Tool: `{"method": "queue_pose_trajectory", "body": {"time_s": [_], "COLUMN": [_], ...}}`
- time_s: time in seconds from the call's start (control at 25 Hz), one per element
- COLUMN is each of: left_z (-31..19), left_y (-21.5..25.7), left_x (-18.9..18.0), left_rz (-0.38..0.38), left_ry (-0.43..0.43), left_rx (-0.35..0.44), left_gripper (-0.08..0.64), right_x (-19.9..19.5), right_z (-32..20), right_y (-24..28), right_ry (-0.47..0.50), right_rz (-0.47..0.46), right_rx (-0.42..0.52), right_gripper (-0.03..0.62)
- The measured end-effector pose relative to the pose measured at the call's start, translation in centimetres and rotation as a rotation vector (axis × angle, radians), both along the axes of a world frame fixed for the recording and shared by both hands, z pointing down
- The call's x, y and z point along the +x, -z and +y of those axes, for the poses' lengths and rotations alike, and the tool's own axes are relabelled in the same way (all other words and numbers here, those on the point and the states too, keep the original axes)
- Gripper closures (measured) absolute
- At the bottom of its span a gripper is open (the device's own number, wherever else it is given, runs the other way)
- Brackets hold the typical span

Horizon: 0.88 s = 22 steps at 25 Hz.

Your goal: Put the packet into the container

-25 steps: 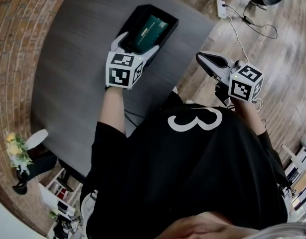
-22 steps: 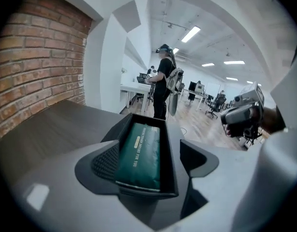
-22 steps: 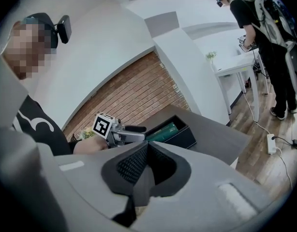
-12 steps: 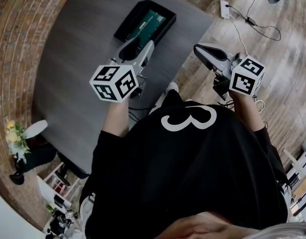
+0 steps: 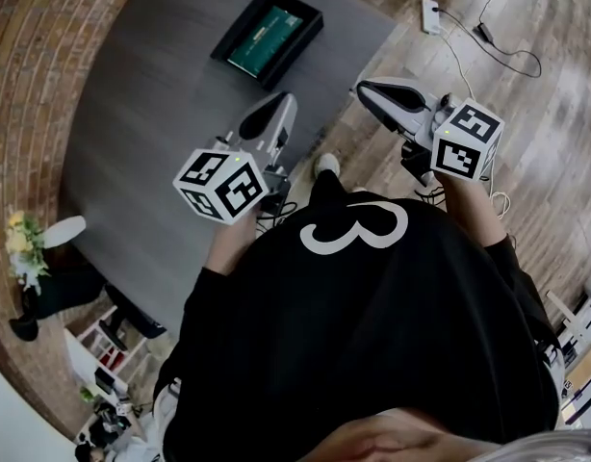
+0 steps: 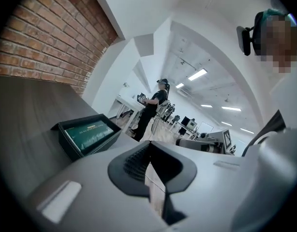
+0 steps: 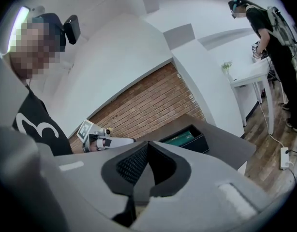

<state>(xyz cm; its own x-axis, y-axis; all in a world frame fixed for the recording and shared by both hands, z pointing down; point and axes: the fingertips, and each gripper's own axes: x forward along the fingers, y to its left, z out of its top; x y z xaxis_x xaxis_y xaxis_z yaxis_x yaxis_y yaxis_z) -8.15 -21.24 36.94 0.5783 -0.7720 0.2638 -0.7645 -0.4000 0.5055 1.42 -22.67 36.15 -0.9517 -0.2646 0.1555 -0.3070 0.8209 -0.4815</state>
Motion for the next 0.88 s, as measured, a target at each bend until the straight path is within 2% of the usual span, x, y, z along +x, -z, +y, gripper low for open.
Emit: {"method": "queue_pose_trajectory", "body": {"time_s": [0.36, 0.52, 0.72, 0.88], "left_z": [2.9, 3.6, 3.9, 3.9], "left_y": [1.6, 1.9, 2.3, 2.5], "left_x": [2.9, 3.4, 3.6, 3.5], "left_rz": [-0.070, -0.112, -0.116, -0.155], "left_ry": [-0.012, -0.026, -0.022, -0.014], "left_rx": [0.073, 0.088, 0.099, 0.106], "left_gripper": [0.549, 0.549, 0.549, 0.549], "right_x": [0.1, 0.5, 0.6, 0.7], "right_z": [2.7, 2.8, 3.2, 3.5], "right_y": [0.9, 0.6, 1.0, 1.3], "right_ry": [0.052, 0.051, 0.053, 0.054], "right_rz": [-0.025, 0.001, -0.014, -0.014], "right_rx": [0.036, 0.048, 0.061, 0.067], "right_gripper": [0.591, 0.591, 0.591, 0.591]}}
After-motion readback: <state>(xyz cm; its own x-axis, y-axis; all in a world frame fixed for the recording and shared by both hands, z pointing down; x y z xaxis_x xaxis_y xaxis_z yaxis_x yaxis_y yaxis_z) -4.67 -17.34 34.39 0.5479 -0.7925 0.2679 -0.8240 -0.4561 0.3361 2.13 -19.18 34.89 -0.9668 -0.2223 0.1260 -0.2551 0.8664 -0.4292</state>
